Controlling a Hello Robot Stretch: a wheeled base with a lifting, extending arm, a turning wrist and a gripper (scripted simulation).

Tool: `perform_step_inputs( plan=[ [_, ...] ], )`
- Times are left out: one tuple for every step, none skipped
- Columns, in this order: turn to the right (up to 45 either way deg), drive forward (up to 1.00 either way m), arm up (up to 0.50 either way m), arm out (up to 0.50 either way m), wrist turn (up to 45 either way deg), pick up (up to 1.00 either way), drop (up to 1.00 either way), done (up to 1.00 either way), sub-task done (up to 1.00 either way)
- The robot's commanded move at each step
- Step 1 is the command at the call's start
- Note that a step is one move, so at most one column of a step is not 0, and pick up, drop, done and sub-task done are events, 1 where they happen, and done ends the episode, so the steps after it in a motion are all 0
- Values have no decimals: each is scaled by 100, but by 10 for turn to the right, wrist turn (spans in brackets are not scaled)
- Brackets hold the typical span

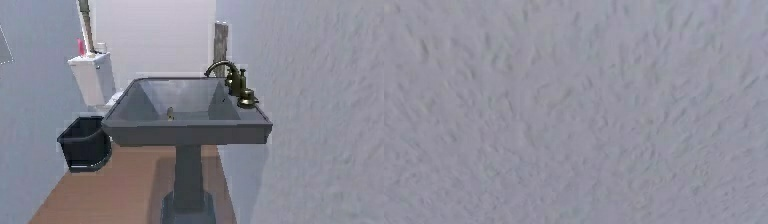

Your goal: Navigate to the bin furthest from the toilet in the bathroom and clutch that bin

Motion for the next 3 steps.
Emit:
perform_step_inputs(
  plan=[
    [-30, 0, 0, 0, 0, 0, 0, 0, 0],
    [0, 30, 0, 0, 0, 0, 0, 0, 0],
    [-450, 0, 0, 0, 0, 0, 0, 0, 0]
  ],
)
